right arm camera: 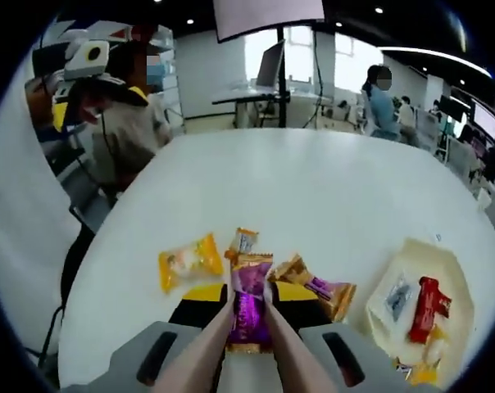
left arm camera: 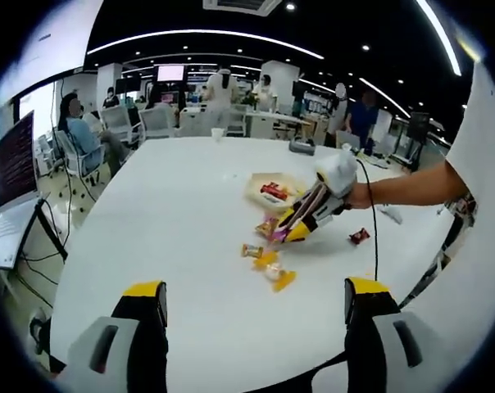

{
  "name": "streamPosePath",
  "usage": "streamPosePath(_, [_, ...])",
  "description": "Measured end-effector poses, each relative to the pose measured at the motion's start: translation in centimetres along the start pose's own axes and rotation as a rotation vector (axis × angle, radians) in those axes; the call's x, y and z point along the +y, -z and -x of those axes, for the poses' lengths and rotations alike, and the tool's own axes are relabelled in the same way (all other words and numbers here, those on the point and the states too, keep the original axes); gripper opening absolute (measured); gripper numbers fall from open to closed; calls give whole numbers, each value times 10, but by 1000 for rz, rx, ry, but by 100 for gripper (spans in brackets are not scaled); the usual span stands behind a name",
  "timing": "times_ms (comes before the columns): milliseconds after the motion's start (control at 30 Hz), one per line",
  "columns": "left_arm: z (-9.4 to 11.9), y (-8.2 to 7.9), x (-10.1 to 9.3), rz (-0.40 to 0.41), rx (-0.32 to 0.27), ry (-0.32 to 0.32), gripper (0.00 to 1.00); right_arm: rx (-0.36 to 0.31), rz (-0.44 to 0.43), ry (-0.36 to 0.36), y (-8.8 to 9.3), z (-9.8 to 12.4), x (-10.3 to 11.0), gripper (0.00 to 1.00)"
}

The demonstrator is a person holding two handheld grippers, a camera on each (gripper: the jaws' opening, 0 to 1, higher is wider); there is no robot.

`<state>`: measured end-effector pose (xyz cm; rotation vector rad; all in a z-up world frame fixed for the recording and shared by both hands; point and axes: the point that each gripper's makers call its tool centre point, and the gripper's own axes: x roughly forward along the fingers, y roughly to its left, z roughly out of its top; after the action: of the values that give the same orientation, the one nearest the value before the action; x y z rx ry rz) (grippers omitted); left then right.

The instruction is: Place the target food into the container with the food tongs after gripping and lifting it, then release it inside without dropping or visibly crushing the food.

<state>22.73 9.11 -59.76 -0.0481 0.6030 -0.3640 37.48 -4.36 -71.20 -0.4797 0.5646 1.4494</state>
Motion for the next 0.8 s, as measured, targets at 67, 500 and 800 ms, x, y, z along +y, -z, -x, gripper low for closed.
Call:
streamPosePath(67, [-1, -2, 0, -6, -11, 3, 89, -12, -23, 20, -1, 7, 0, 20])
streamPosePath(500, [-37, -31, -26, -95, -44, 139, 89, -144, -189, 304, 6, 100, -6, 20])
streamPosePath(800, [-67, -51, -61, -170, -46, 247, 90, -265, -340, 506, 30, 181, 2, 21])
